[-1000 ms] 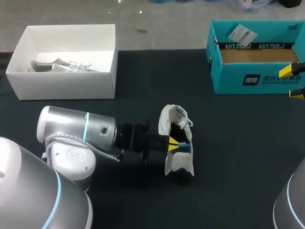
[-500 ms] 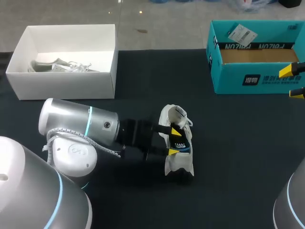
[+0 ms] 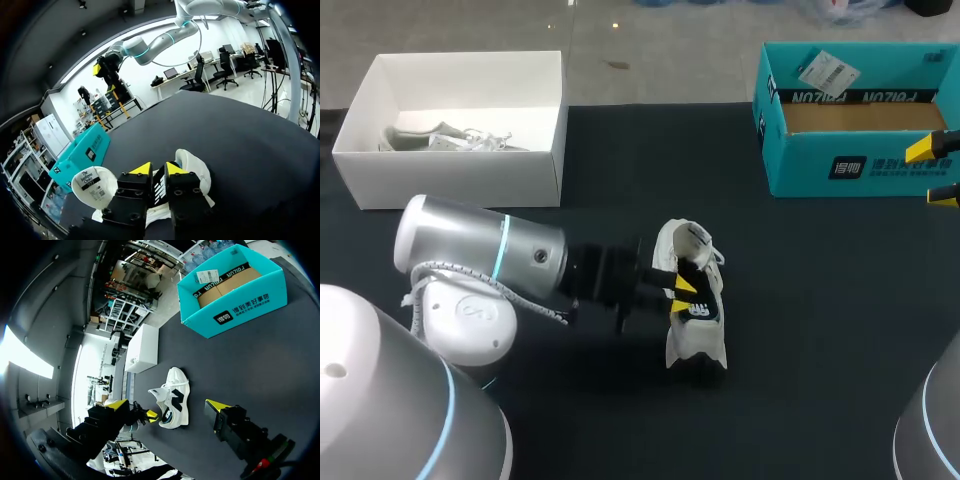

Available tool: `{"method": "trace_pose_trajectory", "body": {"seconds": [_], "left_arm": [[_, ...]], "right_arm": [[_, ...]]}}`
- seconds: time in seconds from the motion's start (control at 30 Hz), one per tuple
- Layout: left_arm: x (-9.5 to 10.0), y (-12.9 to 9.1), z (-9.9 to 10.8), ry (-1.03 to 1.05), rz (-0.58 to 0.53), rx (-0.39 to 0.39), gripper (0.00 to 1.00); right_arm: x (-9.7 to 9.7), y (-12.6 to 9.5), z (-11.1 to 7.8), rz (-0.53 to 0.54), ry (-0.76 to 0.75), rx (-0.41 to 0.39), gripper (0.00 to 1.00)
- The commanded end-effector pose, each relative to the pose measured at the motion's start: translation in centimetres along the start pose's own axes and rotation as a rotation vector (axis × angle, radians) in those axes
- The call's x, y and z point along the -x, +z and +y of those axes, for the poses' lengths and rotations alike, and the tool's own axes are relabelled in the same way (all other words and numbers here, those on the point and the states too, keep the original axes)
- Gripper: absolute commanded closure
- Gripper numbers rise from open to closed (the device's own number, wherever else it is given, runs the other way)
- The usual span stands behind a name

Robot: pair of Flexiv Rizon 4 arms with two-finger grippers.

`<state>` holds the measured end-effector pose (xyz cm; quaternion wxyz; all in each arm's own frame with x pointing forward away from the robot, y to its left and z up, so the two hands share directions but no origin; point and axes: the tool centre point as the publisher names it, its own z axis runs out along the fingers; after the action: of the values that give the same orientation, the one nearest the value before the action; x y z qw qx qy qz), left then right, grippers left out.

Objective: Take the shoe out of the shoebox, open the shoe tongue, remove and reinsert the insole, then place the shoe into the shoebox

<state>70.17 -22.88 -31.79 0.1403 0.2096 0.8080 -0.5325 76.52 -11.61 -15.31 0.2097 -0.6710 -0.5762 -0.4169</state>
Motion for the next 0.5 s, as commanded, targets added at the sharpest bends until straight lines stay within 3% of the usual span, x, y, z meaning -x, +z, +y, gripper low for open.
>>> {"method": "trace_pose_trajectory", "body": {"seconds": [0.03,0.2,0.5], "left_arm": [[1.1,-1.0,-0.5,0.043,0.170,0.019,1.00],[1.1,-1.9,-0.1,0.095,0.439,0.099,1.00],[1.6,-2.0,-0.6,0.095,0.397,0.110,1.00]], "right_arm": [[0.0,0.0,-0.1,-0.003,0.001,0.001,0.00],[0.0,0.0,-0.1,-0.003,0.001,0.001,0.00],[0.0,0.0,-0.1,-0.003,0.001,0.001,0.00]]}}
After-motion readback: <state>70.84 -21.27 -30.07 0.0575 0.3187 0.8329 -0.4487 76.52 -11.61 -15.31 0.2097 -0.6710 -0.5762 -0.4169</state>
